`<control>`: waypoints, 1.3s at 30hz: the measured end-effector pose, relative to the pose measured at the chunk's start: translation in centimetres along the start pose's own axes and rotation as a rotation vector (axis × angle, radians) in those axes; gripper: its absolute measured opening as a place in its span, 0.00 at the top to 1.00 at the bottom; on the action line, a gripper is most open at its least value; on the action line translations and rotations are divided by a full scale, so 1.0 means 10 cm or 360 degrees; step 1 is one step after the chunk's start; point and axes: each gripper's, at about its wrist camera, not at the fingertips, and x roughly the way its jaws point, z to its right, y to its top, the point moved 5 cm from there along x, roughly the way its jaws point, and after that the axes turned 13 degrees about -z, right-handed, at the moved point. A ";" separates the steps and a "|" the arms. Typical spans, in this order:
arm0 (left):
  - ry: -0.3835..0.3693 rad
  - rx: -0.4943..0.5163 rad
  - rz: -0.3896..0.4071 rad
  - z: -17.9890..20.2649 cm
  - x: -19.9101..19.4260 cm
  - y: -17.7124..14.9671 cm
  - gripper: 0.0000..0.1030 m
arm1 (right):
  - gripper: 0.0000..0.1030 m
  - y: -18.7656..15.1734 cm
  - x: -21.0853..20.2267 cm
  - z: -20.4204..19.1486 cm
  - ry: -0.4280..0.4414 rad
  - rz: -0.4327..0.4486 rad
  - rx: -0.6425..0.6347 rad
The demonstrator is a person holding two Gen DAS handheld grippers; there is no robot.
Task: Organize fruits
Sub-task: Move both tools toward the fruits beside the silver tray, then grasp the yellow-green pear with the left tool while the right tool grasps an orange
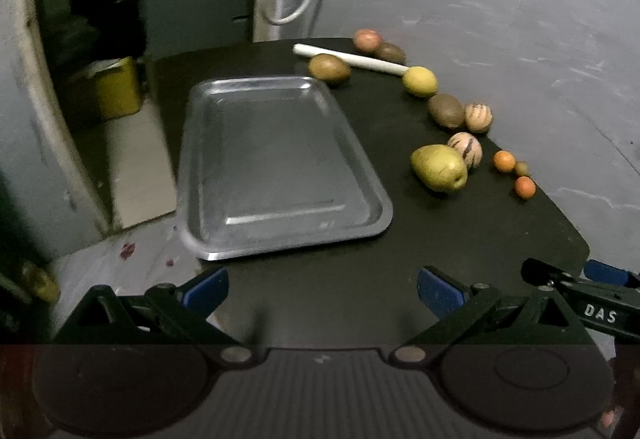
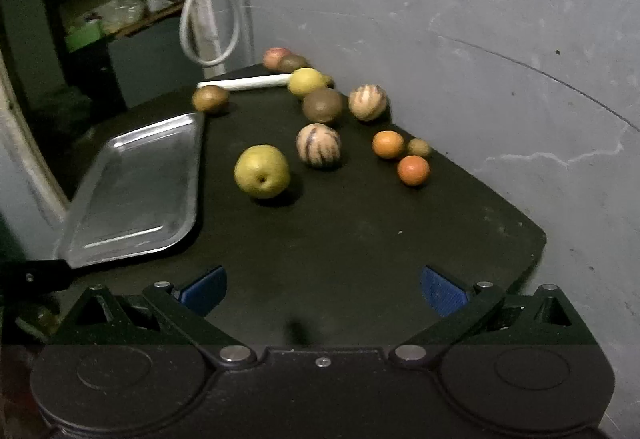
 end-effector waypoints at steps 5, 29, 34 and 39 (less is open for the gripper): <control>-0.0084 0.0155 -0.0001 -0.02 0.10 0.19 0.01 | 0.00 0.07 0.03 0.00 -0.0087 0.0039 0.0152; -0.0329 0.0293 -0.0070 0.90 0.86 1.00 0.01 | 0.01 0.35 0.39 0.41 -0.0179 0.0052 -0.0044; -0.0281 0.0277 -0.0116 1.10 1.08 1.09 0.01 | 0.02 0.53 0.65 0.58 -0.0128 0.0052 -0.0130; -0.0243 0.0219 -0.0149 1.21 1.28 1.15 0.01 | 0.09 0.66 0.88 0.69 -0.0083 0.0035 -0.0213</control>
